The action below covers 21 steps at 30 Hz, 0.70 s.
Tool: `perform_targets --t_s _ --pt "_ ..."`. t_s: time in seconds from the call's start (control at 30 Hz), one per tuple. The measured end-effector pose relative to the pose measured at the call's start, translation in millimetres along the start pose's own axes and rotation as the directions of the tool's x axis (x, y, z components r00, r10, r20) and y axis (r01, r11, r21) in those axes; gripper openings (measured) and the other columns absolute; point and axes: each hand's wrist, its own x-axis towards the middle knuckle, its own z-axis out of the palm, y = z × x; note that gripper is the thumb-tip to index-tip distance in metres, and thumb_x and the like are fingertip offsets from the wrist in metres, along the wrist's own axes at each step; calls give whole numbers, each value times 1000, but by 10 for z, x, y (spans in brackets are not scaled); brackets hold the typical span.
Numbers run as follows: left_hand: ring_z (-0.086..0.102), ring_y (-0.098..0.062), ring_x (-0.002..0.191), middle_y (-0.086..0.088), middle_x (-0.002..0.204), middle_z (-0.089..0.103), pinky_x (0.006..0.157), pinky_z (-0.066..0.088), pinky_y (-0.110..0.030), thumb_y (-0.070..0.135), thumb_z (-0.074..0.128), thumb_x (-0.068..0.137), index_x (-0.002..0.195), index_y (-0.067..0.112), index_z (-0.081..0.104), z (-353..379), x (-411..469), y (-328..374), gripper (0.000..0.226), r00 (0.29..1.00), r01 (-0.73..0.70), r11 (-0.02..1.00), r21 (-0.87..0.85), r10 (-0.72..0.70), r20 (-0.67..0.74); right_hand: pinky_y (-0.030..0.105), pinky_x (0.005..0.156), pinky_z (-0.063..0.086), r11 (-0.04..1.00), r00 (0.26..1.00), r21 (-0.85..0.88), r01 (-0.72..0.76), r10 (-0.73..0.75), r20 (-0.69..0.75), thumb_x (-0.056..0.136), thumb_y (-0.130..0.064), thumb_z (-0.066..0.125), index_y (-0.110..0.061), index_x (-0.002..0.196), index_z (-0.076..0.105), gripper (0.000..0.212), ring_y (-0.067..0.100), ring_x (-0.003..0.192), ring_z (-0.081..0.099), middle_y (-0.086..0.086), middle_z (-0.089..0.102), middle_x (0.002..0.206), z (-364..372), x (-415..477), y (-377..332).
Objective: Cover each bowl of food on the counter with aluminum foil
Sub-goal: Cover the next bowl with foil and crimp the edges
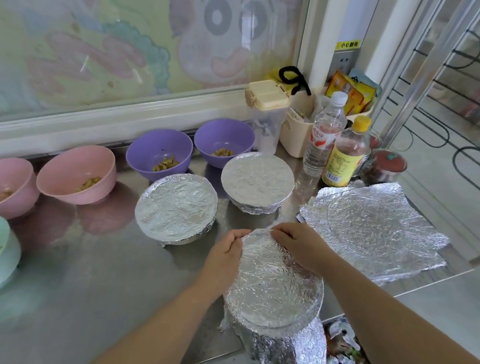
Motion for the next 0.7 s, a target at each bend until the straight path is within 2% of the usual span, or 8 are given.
perform_targets --t_s 0.13,0.23,0.3,0.37,0.43,0.53,0.6,0.7 --pt "50 -18 77 -2 83 60 75 40 -37 25 47 96 99 44 70 -59 63 55 30 994 65 998 14 -66 88 24 56 32 999 999 -25 31 -32 -14 103 -28 54 -11 85 69 29 6 59 46 6 64 71 28 0 17" --pt "55 -16 87 -3 96 64 81 42 -35 32 46 90 112 44 70 -107 120 113 34 981 67 995 72 -79 180 21 53 29 999 998 -9 47 -47 -45 102 -25 55 -6 80 66 30 4 53 39 4 56 64 46 0 27" --pt "55 -14 84 -1 95 64 80 42 -33 47 45 93 112 27 71 -107 115 151 37 975 -3 986 164 -34 220 20 53 31 998 997 -10 54 -55 -56 102 -25 56 -6 81 67 30 7 55 40 8 59 65 61 -5 36" --pt "51 -14 79 -1 89 61 75 39 -34 59 45 89 107 9 66 -102 103 147 57 978 -35 981 190 -5 209 20 53 31 997 996 -21 68 -70 -61 102 -25 56 -6 81 67 30 9 55 41 9 60 65 76 -9 49" --pt "51 -16 79 -4 88 61 74 39 -34 49 47 98 107 7 65 -94 93 135 47 979 -42 982 182 5 202 20 53 31 996 994 -30 86 -88 -71 102 -25 56 -6 83 69 29 10 56 42 12 62 67 86 -11 55" --pt "65 -17 87 -2 102 74 84 48 -32 33 44 106 111 22 69 -88 99 151 28 978 -46 978 201 3 207 21 54 31 995 993 -41 88 -91 -71 102 -24 57 -5 85 70 28 10 57 43 14 64 70 81 -11 53" --pt "68 -14 100 4 107 74 94 49 -30 30 43 106 115 29 68 -88 93 173 27 980 -71 969 237 23 200 29 64 39 996 995 -34 82 -84 -59 102 -25 56 -10 97 72 22 11 66 52 8 69 80 85 0 51" --pt "67 -15 102 4 107 74 93 49 -29 29 42 106 113 32 67 -77 73 193 26 981 -104 959 262 55 187 28 99 41 994 993 -32 105 -103 51 104 -26 52 -21 140 58 36 7 114 54 -12 59 126 51 17 -5"
